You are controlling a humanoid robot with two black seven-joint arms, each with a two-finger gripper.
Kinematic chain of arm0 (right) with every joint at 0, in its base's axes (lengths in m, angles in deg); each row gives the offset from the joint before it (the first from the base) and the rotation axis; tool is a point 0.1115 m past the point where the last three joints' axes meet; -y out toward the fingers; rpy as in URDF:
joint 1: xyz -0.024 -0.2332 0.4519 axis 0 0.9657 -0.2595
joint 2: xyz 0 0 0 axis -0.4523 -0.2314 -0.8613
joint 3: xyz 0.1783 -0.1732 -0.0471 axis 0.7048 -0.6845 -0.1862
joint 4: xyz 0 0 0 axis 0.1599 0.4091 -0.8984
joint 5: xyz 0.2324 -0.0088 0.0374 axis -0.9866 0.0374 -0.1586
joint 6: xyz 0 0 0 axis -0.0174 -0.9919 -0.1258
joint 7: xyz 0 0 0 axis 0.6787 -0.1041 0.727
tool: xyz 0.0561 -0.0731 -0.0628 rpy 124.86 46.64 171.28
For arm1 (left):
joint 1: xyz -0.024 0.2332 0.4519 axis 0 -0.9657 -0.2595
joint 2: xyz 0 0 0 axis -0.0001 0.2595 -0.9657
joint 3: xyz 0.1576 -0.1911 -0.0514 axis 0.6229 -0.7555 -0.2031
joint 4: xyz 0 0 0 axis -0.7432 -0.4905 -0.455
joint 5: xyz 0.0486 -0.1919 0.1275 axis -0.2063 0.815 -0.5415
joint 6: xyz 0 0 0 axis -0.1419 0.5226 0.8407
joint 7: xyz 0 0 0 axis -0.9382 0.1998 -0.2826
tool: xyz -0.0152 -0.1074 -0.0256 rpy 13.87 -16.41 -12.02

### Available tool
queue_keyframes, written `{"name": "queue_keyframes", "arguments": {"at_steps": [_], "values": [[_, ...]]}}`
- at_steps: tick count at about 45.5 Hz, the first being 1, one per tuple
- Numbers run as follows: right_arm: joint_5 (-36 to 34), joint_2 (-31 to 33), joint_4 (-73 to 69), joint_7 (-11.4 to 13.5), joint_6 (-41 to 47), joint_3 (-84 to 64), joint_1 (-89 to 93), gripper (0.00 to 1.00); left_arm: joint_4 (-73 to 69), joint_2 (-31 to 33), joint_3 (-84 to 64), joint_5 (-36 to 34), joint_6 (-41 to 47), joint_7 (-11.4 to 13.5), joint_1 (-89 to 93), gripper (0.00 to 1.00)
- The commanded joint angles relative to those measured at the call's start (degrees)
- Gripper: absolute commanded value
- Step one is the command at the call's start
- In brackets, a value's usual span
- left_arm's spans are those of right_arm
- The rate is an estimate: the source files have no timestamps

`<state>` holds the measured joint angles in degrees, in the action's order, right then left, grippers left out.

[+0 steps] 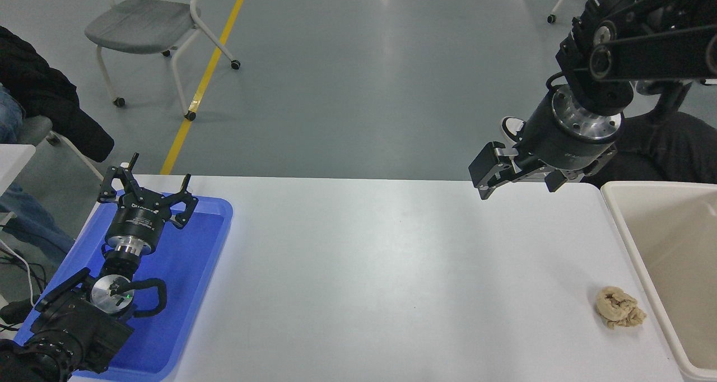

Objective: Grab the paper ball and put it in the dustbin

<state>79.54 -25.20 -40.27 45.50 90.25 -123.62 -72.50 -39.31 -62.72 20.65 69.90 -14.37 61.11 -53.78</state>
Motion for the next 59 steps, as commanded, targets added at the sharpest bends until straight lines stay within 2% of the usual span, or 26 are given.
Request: {"name": "queue_keyframes", "arguments": {"at_steps": [1,11,28,59], "values": [[8.5,8.3,0.5,0.0,-3.2,-0.7,6.1,1.00,0.0,0.0,0.0,0.0,0.0,0.0,0.0,1.00],[19.8,17.9,4.2,0.0,-7.4,0.0,17.6,1.00,0.0,0.0,0.0,0.0,0.0,0.0,0.0,1.00],[34.0,26.7,11.7,-0.1,-13.3,8.1,36.4,1.00,0.0,0.0,0.0,0.0,0.0,0.0,0.0,1.00],[41.1,26.5,33.5,0.0,-21.2,26.4,68.4,1.00,0.0,0.0,0.0,0.0,0.0,0.0,0.0,1.00]]}}
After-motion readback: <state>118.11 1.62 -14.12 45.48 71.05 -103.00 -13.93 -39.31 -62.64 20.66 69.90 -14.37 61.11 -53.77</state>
